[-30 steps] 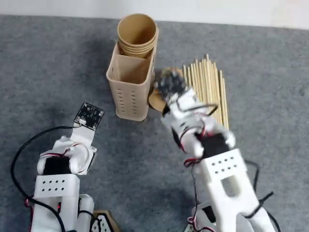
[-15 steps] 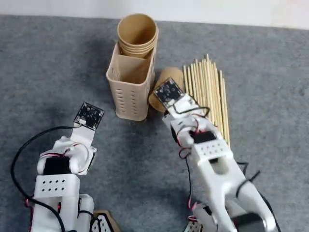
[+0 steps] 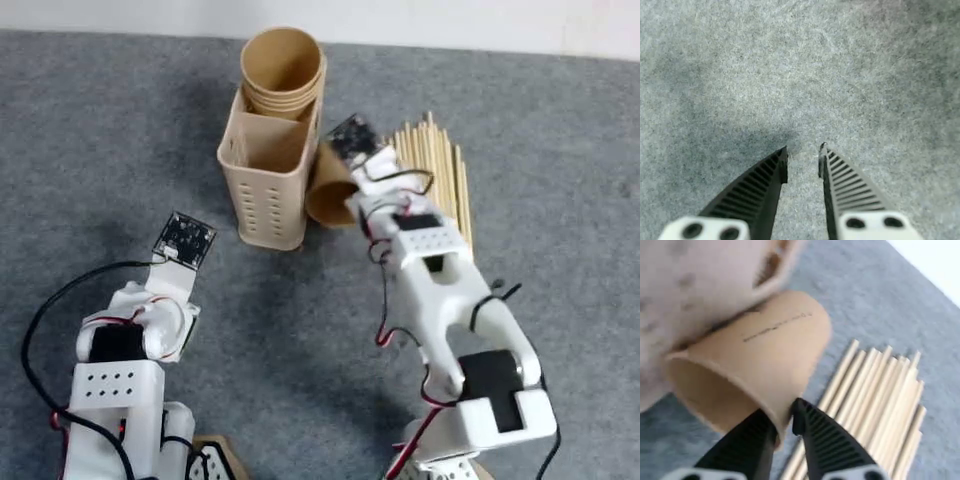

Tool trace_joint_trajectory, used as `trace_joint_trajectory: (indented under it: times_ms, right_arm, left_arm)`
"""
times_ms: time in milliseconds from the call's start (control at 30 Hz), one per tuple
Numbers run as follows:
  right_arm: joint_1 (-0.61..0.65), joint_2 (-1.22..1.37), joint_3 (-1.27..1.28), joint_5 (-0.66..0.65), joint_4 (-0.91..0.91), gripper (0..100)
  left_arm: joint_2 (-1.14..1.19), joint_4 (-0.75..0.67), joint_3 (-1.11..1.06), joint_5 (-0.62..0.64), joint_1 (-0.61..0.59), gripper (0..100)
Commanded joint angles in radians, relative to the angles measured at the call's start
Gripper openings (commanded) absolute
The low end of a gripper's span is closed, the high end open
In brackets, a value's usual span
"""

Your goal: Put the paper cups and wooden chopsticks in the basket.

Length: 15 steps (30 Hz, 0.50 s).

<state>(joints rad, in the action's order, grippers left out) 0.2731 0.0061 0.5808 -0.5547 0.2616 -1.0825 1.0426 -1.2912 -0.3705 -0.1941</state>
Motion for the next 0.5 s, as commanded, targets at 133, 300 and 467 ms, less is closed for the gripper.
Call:
trace_joint_trajectory:
  times_ms: [133,300,467]
  right_arm:
    - [-0.119,-0.206,-0.085,0.133,0.239,0.5]
    - [-0.101,-0.486,-0.263,0.203,0.539,0.5]
    - [-0.016,-0.625,-0.656,0.256,0.765,0.5]
  left_arm:
    - [-0.015,-0.015,0.005,-0.006,0.015,14]
    - [-0.015,-0.015,0.005,-0.006,0.015,14]
    - [-0.015,-0.015,0.005,-0.006,0.015,14]
